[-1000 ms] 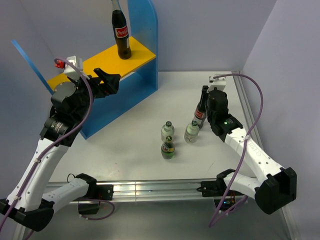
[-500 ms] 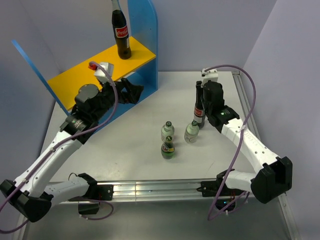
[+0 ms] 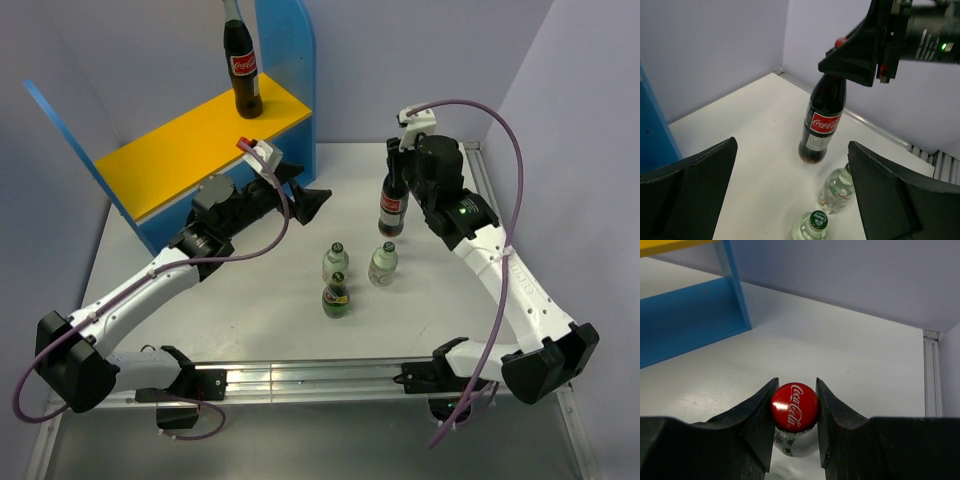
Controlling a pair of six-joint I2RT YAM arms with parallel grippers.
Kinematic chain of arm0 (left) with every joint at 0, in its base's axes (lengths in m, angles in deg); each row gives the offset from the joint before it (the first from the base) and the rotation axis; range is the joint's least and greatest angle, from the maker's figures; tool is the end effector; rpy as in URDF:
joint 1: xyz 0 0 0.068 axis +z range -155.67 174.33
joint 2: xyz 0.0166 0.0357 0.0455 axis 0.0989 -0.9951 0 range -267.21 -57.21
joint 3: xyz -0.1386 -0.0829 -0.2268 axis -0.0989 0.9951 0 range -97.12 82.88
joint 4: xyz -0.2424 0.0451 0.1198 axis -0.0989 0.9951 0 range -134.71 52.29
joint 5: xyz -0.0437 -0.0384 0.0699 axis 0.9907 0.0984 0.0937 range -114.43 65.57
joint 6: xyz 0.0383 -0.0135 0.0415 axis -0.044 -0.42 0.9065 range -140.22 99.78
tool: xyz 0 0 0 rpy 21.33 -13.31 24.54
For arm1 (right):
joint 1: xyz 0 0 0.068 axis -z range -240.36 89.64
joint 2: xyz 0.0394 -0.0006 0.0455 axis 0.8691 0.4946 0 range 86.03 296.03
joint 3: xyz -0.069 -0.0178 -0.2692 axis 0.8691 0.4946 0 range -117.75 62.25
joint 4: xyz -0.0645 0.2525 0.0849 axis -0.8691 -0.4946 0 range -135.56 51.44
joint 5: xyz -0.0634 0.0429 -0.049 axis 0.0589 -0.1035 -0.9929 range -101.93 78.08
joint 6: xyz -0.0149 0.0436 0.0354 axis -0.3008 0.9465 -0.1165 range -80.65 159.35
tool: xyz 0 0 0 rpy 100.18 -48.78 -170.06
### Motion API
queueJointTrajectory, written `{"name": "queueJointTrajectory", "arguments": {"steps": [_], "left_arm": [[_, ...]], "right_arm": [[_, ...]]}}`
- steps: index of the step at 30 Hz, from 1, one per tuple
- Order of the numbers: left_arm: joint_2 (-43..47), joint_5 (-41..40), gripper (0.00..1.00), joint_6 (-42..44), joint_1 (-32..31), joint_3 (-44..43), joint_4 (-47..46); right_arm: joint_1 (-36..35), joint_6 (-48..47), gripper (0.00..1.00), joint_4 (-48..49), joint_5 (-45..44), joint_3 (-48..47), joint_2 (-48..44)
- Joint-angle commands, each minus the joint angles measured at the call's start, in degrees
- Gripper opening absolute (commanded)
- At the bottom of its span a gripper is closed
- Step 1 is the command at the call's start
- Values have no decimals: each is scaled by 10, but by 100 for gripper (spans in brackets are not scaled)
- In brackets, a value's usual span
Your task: Place and organize the beverage onto the shelf
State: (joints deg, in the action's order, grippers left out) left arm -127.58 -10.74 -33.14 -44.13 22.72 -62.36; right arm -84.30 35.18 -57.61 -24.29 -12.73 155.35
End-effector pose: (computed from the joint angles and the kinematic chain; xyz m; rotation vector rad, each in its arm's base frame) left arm 0.2350 -0.1992 0.3957 0.5297 1.4131 -0.8999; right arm 0.2663 0.1087 0.4245 -0.2867 1.7764 0.0519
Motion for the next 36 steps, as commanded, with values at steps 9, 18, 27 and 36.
{"name": "queueJointTrajectory", "arguments": {"steps": [9, 18, 27, 36], "left_arm": [[-75, 142, 100, 77, -17, -103, 23], [-54, 203, 99, 91, -21, -87, 48], [-51, 164, 100, 99, -24, -75, 60], [-46, 162, 99, 98, -25, -70, 54]], "right_arm": [[-137, -95, 0, -6, 14, -235, 9], [-210, -98, 0, -29, 4, -326, 45], [-276, -108, 0, -46, -16, -358, 47], [-297, -99, 0, -41, -5, -351, 30]]}}
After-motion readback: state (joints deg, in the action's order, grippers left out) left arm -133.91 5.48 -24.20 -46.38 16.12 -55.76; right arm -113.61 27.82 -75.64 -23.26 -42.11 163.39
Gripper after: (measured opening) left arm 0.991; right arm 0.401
